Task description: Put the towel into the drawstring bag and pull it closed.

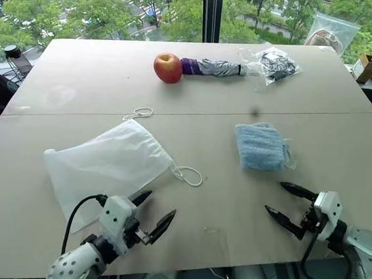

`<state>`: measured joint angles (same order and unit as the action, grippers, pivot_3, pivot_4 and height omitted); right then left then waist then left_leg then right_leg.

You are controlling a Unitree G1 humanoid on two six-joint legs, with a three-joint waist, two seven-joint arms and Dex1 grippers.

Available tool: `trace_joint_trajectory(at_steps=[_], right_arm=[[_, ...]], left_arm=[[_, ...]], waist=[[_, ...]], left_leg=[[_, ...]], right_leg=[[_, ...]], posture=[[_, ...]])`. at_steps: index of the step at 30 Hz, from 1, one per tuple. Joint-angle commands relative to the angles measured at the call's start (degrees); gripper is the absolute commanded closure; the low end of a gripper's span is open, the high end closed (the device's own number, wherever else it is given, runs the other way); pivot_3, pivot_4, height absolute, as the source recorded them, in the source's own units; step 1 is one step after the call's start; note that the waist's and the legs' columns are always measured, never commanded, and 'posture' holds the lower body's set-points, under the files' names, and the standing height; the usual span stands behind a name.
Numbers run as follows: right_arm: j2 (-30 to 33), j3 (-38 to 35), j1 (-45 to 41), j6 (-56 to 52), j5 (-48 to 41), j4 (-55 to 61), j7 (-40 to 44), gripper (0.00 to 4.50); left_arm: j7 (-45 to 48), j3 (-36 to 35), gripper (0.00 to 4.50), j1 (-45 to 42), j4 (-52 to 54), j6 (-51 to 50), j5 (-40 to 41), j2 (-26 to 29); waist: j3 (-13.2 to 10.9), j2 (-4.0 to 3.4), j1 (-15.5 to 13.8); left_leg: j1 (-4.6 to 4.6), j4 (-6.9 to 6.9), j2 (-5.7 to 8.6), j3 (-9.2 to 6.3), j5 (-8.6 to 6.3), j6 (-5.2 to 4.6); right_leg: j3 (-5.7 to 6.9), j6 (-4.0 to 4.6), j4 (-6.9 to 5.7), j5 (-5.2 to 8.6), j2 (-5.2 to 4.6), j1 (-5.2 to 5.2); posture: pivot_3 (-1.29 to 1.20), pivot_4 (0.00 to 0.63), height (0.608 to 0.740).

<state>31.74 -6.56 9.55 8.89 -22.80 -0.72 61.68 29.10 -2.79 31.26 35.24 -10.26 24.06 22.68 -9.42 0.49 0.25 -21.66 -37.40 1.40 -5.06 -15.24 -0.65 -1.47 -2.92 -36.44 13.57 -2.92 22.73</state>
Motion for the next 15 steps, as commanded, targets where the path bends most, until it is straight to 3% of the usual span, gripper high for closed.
trace_joint_trajectory(at_steps=[1,6,10,15], right_arm=[[2.0,-1.4,-2.4,-1.6,-3.5,3.1,2.2,0.02],[3.8,-1.5,-7.4,-5.5,-6.8,5.4,3.3,0.02],[5.8,-0.8,-12.3,-8.3,-8.4,7.2,5.5,0.02],[8.0,-0.5,-19.6,-8.3,-7.2,3.4,8.8,0.02]], left_arm=[[-6.0,-2.4,0.0,-7.1,7.7,-8.2,7.6,-0.6],[-17.3,-2.9,0.0,-17.8,9.5,-20.3,10.3,-2.0],[-31.2,-2.9,0.0,-29.4,6.1,-32.1,4.5,-4.5],[-40.3,-2.7,0.0,-41.7,1.8,-40.1,-1.8,-7.5]], waist=[[0.0,-0.01,0.0],[0.0,-0.02,0.4],[0.0,0.0,0.2],[0.0,0.11,0.2]], left_leg=[[0.02,-0.06,0.0,0.01,0.0,0.0],[0.17,-0.16,0.01,0.1,0.02,0.0],[0.18,-0.16,0.01,0.0,0.04,0.03],[0.05,-0.18,0.2,-0.06,0.07,0.08]], right_leg=[[0.01,0.0,-0.09,0.0,0.0,0.0],[-0.09,-0.21,-0.36,-0.13,0.08,-0.05],[-0.03,-0.23,-0.41,-0.16,0.17,-0.04],[0.01,-0.27,-0.39,-0.2,0.15,0.01]], posture=[[0.0,0.15,0.74],[0.0,0.15,0.74],[0.0,0.15,0.74],[0.0,0.15,0.74]])
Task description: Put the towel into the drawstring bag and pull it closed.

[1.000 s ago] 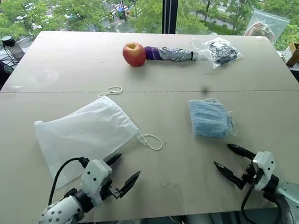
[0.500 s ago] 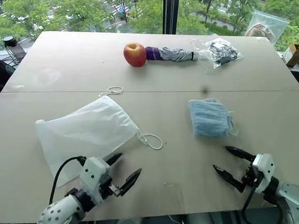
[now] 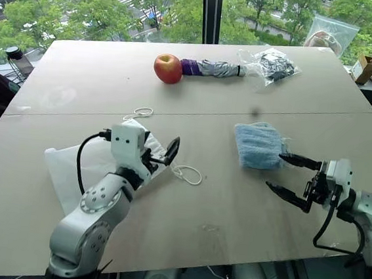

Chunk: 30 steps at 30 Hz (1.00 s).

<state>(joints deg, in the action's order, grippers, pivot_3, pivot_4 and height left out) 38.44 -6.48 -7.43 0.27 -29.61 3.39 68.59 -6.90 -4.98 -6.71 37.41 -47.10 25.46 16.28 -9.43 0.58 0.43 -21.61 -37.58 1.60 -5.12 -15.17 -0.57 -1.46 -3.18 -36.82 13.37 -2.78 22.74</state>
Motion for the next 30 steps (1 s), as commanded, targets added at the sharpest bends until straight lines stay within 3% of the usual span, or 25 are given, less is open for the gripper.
trace_joint_trajectory(at_steps=[1,9,13,18,24,30], right_arm=[[1.6,-0.8,-3.6,0.2,-0.5,-1.8,2.6,0.02],[3.2,0.4,-17.3,-3.8,-2.1,-15.1,12.3,0.02],[1.9,4.6,-26.9,-6.4,-0.6,-25.6,20.0,0.02],[-3.3,8.9,-37.0,-2.5,3.2,-37.2,23.7,0.02],[-6.9,12.0,-41.3,0.7,3.7,-42.4,23.9,0.02],[-7.9,13.4,-42.4,2.4,3.5,-44.2,23.9,0.02]], left_arm=[[-5.8,-0.4,0.0,-5.5,-1.5,-4.6,-4.5,-1.7],[-16.7,-3.0,0.0,-14.8,-8.7,-13.6,-13.1,-10.8],[-16.7,-2.5,0.0,-13.7,-6.3,-16.8,-15.3,-11.6],[-16.1,-1.1,0.0,-11.1,-2.7,-19.6,-17.5,-13.5],[-18.0,-2.8,0.0,-11.0,-0.8,-22.4,-21.4,-17.5],[-16.2,0.9,0.0,-9.5,1.2,-27.8,-23.8,-17.4]], waist=[[0.0,0.02,0.0],[0.0,0.09,0.1],[0.0,0.09,0.3],[0.0,0.1,0.4],[0.0,0.1,-0.4],[0.0,0.1,-0.2]], left_leg=[[0.0,0.0,0.04,0.0,0.0,0.01],[-0.1,-0.01,0.14,0.06,0.14,0.24],[-0.11,0.02,0.12,0.01,0.15,0.27],[-0.17,0.04,0.1,0.12,0.16,0.29],[-0.39,0.04,0.16,0.03,0.18,0.32],[-0.53,0.04,0.16,0.1,0.18,0.33]], right_leg=[[-0.01,0.0,0.0,0.0,-0.01,0.0],[-0.04,-0.06,0.03,-0.03,-0.21,0.07],[0.06,-0.06,0.02,-0.03,-0.18,0.08],[-0.09,-0.06,-0.02,-0.04,-0.22,0.26],[0.0,-0.07,0.0,-0.04,-0.35,0.41],[-0.06,-0.07,-0.04,-0.05,-0.36,0.6]], posture=[[0.0,0.15,0.74],[0.0,0.15,0.74],[0.0,0.15,0.74],[0.0,0.15,0.74],[0.0,0.15,0.74],[0.0,0.15,0.74]])
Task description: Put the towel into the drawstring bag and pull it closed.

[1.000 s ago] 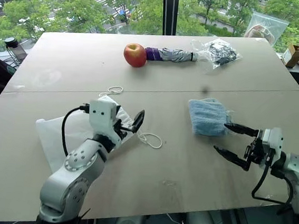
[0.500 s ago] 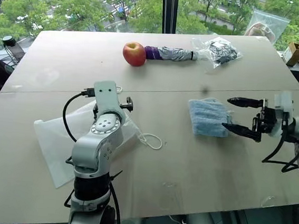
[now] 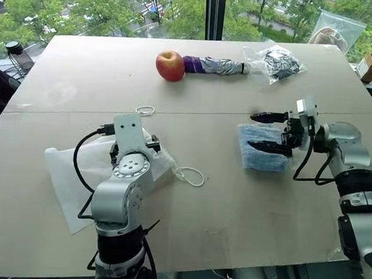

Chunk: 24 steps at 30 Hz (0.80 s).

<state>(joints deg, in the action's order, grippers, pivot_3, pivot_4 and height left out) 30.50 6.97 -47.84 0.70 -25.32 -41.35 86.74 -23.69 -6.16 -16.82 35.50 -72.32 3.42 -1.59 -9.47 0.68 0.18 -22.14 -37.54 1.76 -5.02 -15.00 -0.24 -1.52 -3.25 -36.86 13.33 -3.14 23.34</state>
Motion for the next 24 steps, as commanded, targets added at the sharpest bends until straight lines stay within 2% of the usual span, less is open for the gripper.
trace_joint_trajectory(at_steps=[1,7,14,17,18,19,23,24], right_arm=[[0.0,0.0,-2.0,2.0,-0.8,0.5,5.8,0.02],[-0.3,-0.2,-0.8,2.1,-0.9,1.5,5.8,0.02],[-0.4,-1.4,1.1,1.6,-0.8,3.4,5.6,0.02],[-0.3,-1.9,2.1,1.5,-0.8,4.5,5.2,0.02],[-0.4,-2.0,2.4,1.5,-0.7,4.9,5.0,0.0],[-0.3,-2.1,2.6,1.4,-0.8,5.2,4.8,0.0],[-0.4,-2.4,3.0,1.2,-0.7,5.7,4.6,0.0],[-0.4,-2.5,3.1,1.3,-0.6,5.7,4.5,0.0]], left_arm=[[0.7,2.4,0.0,0.8,3.2,-3.0,-2.2,0.7],[3.7,5.3,0.0,-0.2,2.2,-2.4,-3.6,3.0],[5.7,8.0,0.0,-2.9,0.8,-8.4,-5.7,4.8],[5.5,6.3,0.0,-1.7,0.8,-11.9,-6.7,3.0],[5.3,5.5,0.52,-1.3,0.8,-12.9,-7.4,2.5],[5.1,4.8,0.78,-1.0,0.8,-13.7,-8.0,2.3],[5.5,4.1,2.5,-0.7,0.7,-14.3,-9.1,2.3],[5.7,4.1,3.12,-0.7,0.7,-14.2,-9.2,2.4]], waist=[[0.0,0.0,0.1],[0.0,0.0,0.5],[0.0,0.0,0.5],[0.0,0.0,0.5],[0.0,0.0,0.5],[0.0,0.0,0.6],[0.0,-0.01,0.8],[0.0,-0.01,0.9]], left_leg=[[0.0,0.0,0.0,0.0,0.0,0.0],[0.04,0.0,-0.01,-0.01,0.0,0.0],[0.04,0.0,0.0,-0.01,0.01,0.01],[0.03,0.0,-0.01,-0.01,0.01,0.01],[0.03,0.0,-0.01,-0.01,0.01,0.01],[0.03,0.0,-0.01,0.0,0.01,0.01],[0.11,0.01,-0.02,0.04,0.01,0.01],[0.15,0.02,-0.03,0.07,0.01,0.02]], right_leg=[[0.0,0.0,-0.02,0.0,0.0,0.01],[0.0,0.0,-0.13,0.0,0.02,0.02],[0.01,0.0,-0.14,-0.01,0.02,0.02],[0.0,0.0,-0.14,0.0,0.02,0.02],[-0.01,0.0,-0.13,0.0,0.02,0.02],[-0.02,0.0,-0.13,0.0,0.02,0.03],[-0.07,0.0,-0.21,0.0,0.04,0.02],[-0.11,0.0,-0.25,0.0,0.06,0.02]], posture=[[0.0,0.15,0.74],[0.0,0.15,0.74],[0.0,0.15,0.74],[0.0,0.15,0.74],[0.0,0.15,0.74],[0.0,0.15,0.74],[0.0,0.15,0.74],[0.0,0.15,0.74]])
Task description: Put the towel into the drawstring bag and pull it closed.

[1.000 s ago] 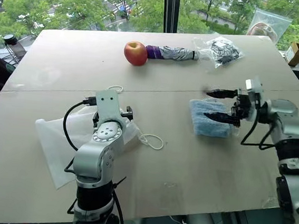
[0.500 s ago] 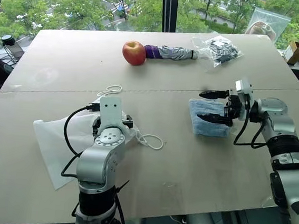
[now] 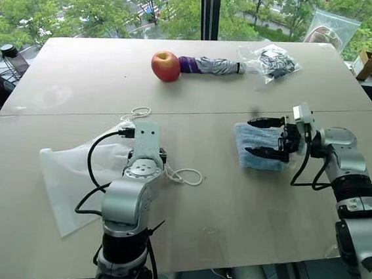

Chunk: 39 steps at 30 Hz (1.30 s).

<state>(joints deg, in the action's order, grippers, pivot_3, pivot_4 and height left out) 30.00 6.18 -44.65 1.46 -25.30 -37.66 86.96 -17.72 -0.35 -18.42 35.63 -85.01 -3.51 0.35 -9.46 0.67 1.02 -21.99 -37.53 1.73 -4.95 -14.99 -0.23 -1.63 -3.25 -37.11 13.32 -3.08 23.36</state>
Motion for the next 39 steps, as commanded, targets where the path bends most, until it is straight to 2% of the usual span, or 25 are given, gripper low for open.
trace_joint_trajectory(at_steps=[1,3,4,6,8,10,12,15,18,22,27,33,39], right_arm=[[0.0,-1.8,-0.1,0.6,-0.6,1.9,4.2,0.0],[-0.2,-1.9,0.0,0.7,-0.5,1.8,4.1,0.0],[-0.3,-1.9,0.0,0.8,-0.4,1.8,4.0,0.0],[-0.6,-2.0,0.0,1.0,-0.3,1.6,3.9,0.0],[-0.9,-2.0,0.1,1.3,-0.1,1.4,3.7,0.0],[-1.1,-2.2,0.2,1.4,-0.1,1.4,3.6,0.0],[-1.3,-2.4,0.3,1.5,-0.1,1.4,3.5,0.0],[-1.3,-2.7,0.5,1.7,0.0,1.4,3.3,0.0],[-1.2,-3.1,1.2,1.7,-0.2,2.1,2.9,0.0],[-1.2,-4.6,4.0,0.3,-1.3,6.1,0.6,0.0],[-1.4,-6.2,8.4,-1.2,-1.5,11.7,-3.0,0.0],[-1.8,-7.5,11.9,-2.6,-1.8,16.6,-7.5,0.0],[-1.2,-8.5,14.6,-4.4,-2.7,20.5,-8.8,0.0]], left_arm=[[0.8,-0.6,3.38,1.1,1.1,-0.4,-1.8,1.6],[3.4,0.8,4.23,1.7,2.1,2.3,-0.5,3.3],[4.3,1.1,4.45,1.9,2.3,3.1,-0.2,3.7],[9.9,4.6,4.45,3.7,3.9,8.9,1.4,9.6],[16.5,8.1,4.45,6.0,5.6,15.8,2.4,18.0],[21.4,9.9,4.45,8.1,5.6,22.7,1.6,26.3],[24.6,10.9,4.45,9.7,4.9,28.8,0.5,32.2],[29.9,13.0,4.45,12.0,1.5,43.7,-4.1,43.1],[31.2,13.0,4.45,13.6,-2.5,56.6,-8.4,49.0],[33.0,5.9,4.45,14.6,-5.8,71.2,-3.3,47.1],[38.9,-1.2,4.45,13.6,-8.8,81.1,7.5,41.1],[46.3,-7.5,4.45,13.0,-12.1,77.0,25.0,34.4],[56.2,-7.5,4.45,16.4,-12.2,75.9,29.7,36.0]], waist=[[0.0,0.0,0.1],[0.0,0.0,0.0],[0.0,0.0,-0.1],[0.0,0.0,-0.1],[0.0,0.0,-0.1],[0.0,-0.01,-0.2],[0.0,-0.02,-0.2],[0.0,-0.04,-0.3],[0.0,-0.05,-0.3],[0.0,-0.05,-0.4],[0.0,-0.05,-0.4],[0.0,-0.07,-0.3],[0.0,-0.07,-0.2]], left_leg=[[0.02,0.01,0.0,0.01,0.0,0.01],[0.03,0.01,0.0,0.0,0.02,0.04],[0.04,0.01,0.0,-0.01,0.04,0.07],[0.04,0.01,0.0,-0.02,0.05,0.08],[0.04,0.01,0.0,-0.02,0.07,0.11],[0.02,0.02,-0.01,-0.02,0.09,0.15],[0.02,0.07,-0.01,-0.01,0.09,0.16],[0.01,0.09,0.0,0.0,0.09,0.15],[0.0,0.16,-0.01,0.01,0.09,0.14],[-0.08,0.27,-0.02,0.0,0.07,0.12],[-0.43,0.23,-0.02,-0.11,0.07,0.1],[-0.38,0.14,-0.01,-0.08,-0.04,-0.11],[-0.34,0.07,0.0,-0.12,-0.05,-0.12]], right_leg=[[-0.01,0.0,-0.03,0.0,0.01,0.0],[-0.01,0.0,-0.09,0.0,0.02,0.0],[0.0,0.0,-0.13,0.0,0.03,0.0],[0.01,0.0,-0.17,0.0,0.01,0.0],[-0.01,0.02,-0.24,0.0,-0.01,0.04],[-0.02,0.02,-0.27,0.01,-0.02,0.09],[-0.04,0.04,-0.26,0.01,-0.03,0.1],[-0.05,0.04,-0.18,0.01,-0.05,0.11],[-0.06,0.06,-0.07,0.01,-0.08,0.11],[-0.01,0.06,0.07,0.0,-0.39,0.19],[-0.01,0.04,0.15,-0.01,-0.47,0.41],[0.1,0.03,0.02,-0.01,-0.44,0.4],[0.13,0.03,-0.06,-0.01,-0.11,0.35]], posture=[[0.0,0.15,0.74],[0.0,0.15,0.74],[0.0,0.15,0.74],[0.0,0.15,0.74],[0.0,0.15,0.74],[0.0,0.15,0.74],[0.0,0.15,0.74],[0.0,0.15,0.74],[0.0,0.15,0.74],[0.0,0.15,0.74],[0.0,0.15,0.74],[0.0,0.15,0.74],[0.0,0.15,0.74]])
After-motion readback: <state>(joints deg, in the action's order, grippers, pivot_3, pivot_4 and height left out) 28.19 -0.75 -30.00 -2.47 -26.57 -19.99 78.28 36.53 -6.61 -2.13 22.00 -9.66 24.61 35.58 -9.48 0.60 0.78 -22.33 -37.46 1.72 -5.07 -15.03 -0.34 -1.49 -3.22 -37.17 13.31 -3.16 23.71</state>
